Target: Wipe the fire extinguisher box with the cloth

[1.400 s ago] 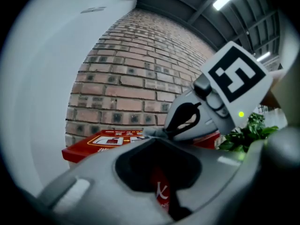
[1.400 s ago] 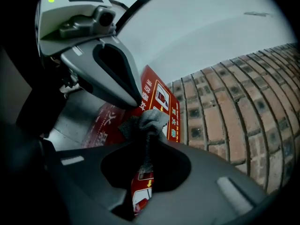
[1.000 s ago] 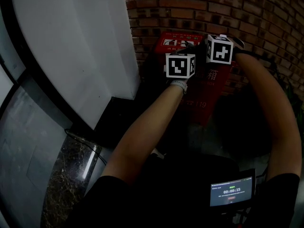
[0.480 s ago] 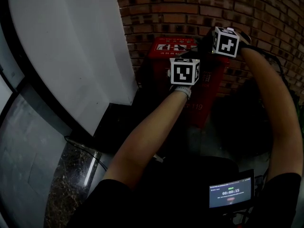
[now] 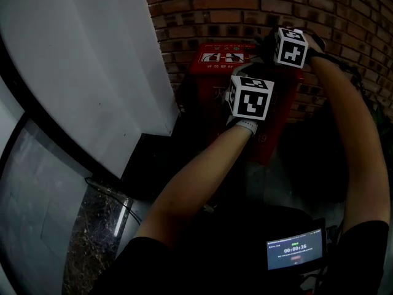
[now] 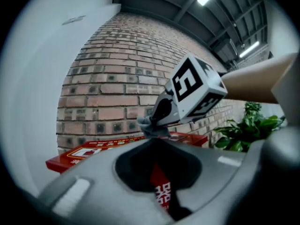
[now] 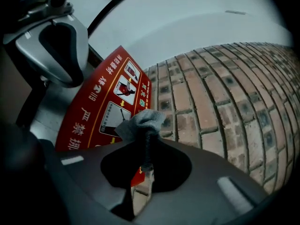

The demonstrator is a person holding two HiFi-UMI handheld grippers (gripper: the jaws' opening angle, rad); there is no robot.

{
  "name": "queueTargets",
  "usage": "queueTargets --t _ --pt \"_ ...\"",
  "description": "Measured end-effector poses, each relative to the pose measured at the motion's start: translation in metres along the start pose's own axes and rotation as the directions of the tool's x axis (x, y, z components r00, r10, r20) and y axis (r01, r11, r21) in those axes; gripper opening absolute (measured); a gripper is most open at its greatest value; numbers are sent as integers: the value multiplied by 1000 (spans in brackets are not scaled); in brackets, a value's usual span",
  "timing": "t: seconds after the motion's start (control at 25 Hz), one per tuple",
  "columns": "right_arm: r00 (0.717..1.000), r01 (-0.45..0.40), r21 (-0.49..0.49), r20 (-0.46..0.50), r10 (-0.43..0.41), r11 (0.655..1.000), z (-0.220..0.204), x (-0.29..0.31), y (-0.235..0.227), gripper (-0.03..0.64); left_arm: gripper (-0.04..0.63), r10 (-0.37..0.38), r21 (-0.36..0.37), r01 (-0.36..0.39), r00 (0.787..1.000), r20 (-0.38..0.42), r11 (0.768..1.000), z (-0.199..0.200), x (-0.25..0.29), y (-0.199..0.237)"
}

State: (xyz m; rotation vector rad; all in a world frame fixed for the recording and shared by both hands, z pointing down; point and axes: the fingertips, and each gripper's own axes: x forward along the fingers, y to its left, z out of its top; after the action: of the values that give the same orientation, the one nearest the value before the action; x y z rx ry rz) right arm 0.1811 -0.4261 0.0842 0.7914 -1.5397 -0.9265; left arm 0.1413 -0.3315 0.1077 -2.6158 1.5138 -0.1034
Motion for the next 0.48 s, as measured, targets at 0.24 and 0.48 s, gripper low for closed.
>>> queueTargets --t 0.24,0.48 --pt "999 48 -37 -20 -49 998 -2 39 -6 34 2 -9 -48 8 1000 -24 999 -18 4 5" --pt "997 32 -21 -73 -33 999 -16 69 -5 34 2 -32 -65 31 999 -7 997 -17 4 4"
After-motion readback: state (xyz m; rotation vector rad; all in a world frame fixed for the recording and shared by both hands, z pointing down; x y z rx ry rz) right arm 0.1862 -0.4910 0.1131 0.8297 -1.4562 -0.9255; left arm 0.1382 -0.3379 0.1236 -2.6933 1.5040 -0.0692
